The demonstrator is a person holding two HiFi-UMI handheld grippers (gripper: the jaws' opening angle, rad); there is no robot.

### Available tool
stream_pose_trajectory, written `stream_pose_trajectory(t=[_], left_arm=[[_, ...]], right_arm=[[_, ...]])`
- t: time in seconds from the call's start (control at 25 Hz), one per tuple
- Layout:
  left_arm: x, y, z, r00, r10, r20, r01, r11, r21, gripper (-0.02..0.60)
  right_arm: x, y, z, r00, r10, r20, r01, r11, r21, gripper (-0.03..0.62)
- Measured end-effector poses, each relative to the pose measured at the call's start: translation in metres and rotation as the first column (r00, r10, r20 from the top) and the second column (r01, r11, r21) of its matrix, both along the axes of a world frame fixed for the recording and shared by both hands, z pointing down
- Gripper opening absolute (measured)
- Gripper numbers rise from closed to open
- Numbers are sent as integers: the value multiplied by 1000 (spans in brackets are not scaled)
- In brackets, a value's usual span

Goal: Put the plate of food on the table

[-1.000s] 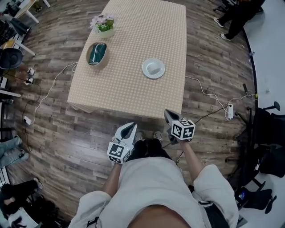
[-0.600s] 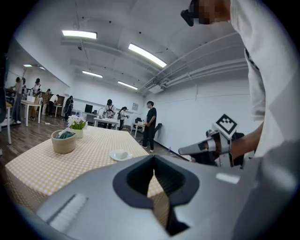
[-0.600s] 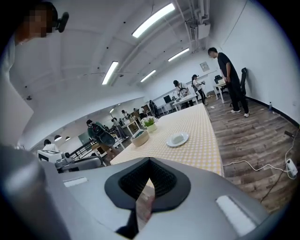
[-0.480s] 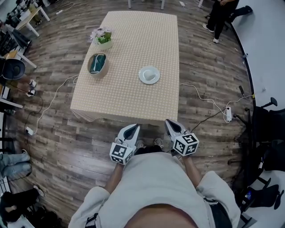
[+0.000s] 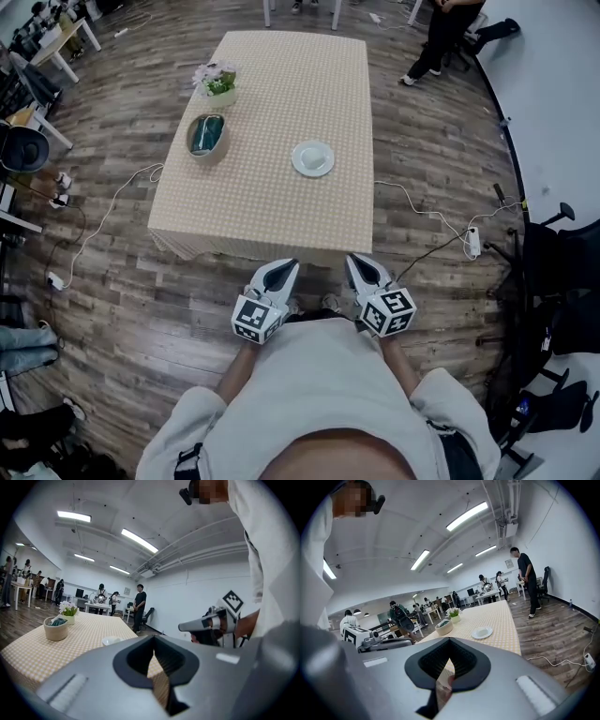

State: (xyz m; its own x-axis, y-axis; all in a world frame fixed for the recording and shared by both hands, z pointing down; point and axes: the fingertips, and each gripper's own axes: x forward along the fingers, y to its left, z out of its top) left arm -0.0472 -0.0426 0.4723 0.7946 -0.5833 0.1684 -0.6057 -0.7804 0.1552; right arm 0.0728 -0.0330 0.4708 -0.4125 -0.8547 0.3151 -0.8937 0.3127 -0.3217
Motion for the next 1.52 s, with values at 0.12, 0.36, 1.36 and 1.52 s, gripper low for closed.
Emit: stream_pose_trajectory(t=[0.12, 0.36, 1.36, 1.52], left_arm=[[-3, 4, -1, 1000, 2, -4, -2, 1000, 5, 9], [-3, 18, -3, 1000, -17, -5, 17, 1000, 2, 11], [73, 127, -6, 991, -129, 22, 128, 992, 17, 11], [78, 138, -2, 990, -137, 27, 137, 991, 12, 11]], right_arm=[[-8, 8, 2, 1000, 4, 3, -4, 1000, 3, -2], [-11, 24, 2, 1000, -13, -13, 13, 1000, 3, -2], [44, 120, 10, 984, -176, -37, 177, 984, 16, -3], [50, 133, 16, 983, -179, -35, 179, 984, 9, -3]])
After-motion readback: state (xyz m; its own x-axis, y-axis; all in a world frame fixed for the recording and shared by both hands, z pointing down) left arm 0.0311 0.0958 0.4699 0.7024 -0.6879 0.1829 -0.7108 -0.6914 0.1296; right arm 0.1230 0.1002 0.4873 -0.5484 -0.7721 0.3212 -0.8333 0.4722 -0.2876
